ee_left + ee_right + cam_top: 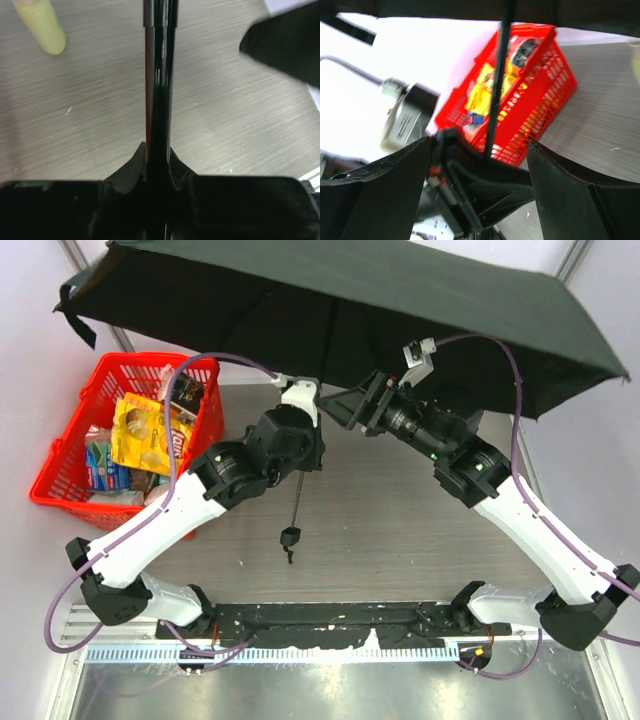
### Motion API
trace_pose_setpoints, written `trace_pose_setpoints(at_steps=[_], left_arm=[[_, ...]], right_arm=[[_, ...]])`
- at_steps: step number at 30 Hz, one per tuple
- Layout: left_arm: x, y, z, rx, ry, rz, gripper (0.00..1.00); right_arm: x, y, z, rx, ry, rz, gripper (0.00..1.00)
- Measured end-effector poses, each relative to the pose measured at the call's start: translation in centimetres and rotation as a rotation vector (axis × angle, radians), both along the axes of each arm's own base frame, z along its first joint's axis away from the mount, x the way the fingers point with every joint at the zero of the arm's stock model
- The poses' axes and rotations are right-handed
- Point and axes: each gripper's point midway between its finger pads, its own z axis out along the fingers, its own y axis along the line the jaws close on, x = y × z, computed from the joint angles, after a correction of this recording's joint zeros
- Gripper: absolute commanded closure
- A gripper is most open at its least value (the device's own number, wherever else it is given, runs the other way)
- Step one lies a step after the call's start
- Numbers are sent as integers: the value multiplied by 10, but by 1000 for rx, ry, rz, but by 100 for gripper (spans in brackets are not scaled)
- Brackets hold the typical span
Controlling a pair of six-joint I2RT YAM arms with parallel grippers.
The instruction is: Put away the umbrella
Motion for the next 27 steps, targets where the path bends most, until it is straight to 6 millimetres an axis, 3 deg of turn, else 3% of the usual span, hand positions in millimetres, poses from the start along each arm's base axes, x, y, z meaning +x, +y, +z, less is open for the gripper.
trace_pose_setpoints(at_steps=[6,9,23,25,27], left_arm=[[-6,14,-13,55,-20,36,100],[-9,14,-11,58,-32,28,100],[-11,5,-16,86,-36,2,100],[-11,1,-19,94,-32,-5,100],[-11,-2,-20,101,-31,-12,100]], right_arm=[[41,5,1,36,39,-177,22],[52,9,-1,55,58,-216,34],[73,13,36,182,4,-291,43],[78,17,34,189,5,-290,47],[81,20,31,188,8,-289,57]])
